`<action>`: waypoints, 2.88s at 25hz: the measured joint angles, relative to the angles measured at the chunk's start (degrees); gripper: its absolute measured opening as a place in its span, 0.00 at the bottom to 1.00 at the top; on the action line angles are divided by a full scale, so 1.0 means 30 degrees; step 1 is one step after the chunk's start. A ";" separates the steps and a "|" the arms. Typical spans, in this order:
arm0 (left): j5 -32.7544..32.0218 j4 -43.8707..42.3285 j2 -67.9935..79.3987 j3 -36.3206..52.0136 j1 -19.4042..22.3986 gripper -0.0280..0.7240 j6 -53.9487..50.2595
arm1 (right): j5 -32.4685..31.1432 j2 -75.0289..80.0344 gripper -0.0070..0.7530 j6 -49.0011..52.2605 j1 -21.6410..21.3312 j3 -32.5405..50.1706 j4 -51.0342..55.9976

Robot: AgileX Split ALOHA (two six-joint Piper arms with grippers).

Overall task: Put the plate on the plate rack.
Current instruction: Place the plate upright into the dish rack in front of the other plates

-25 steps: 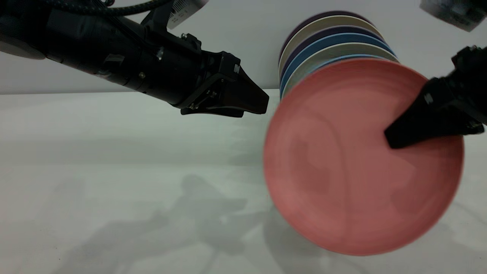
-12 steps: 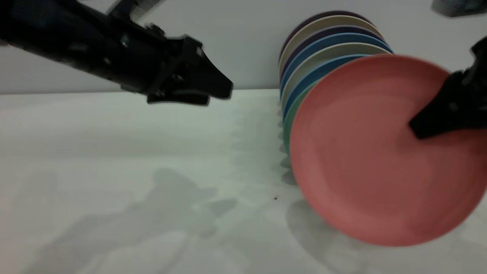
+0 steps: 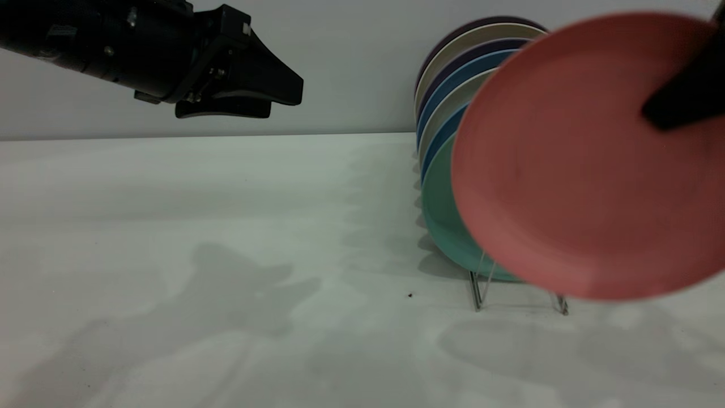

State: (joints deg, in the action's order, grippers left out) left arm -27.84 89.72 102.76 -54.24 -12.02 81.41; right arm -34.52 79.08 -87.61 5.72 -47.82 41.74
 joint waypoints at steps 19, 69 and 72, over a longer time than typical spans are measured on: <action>0.0094 0.0000 -0.0015 0.0000 0.0000 0.68 0.0000 | 0.3409 0.0876 0.18 -0.4969 0.2119 -0.1314 -0.0318; 0.0404 0.1783 -0.0015 0.0000 0.0000 0.68 0.1823 | 0.5163 0.5917 0.18 -0.8210 0.2119 -0.1469 0.3514; 0.0404 0.1783 -0.0015 0.0000 0.0000 0.68 0.1846 | 0.5197 0.6180 0.18 -0.9046 0.2160 -0.1469 0.4408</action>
State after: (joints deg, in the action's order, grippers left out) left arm -26.63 95.07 102.72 -54.24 -12.02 86.95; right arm -18.93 97.62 -114.75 12.20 -52.22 54.97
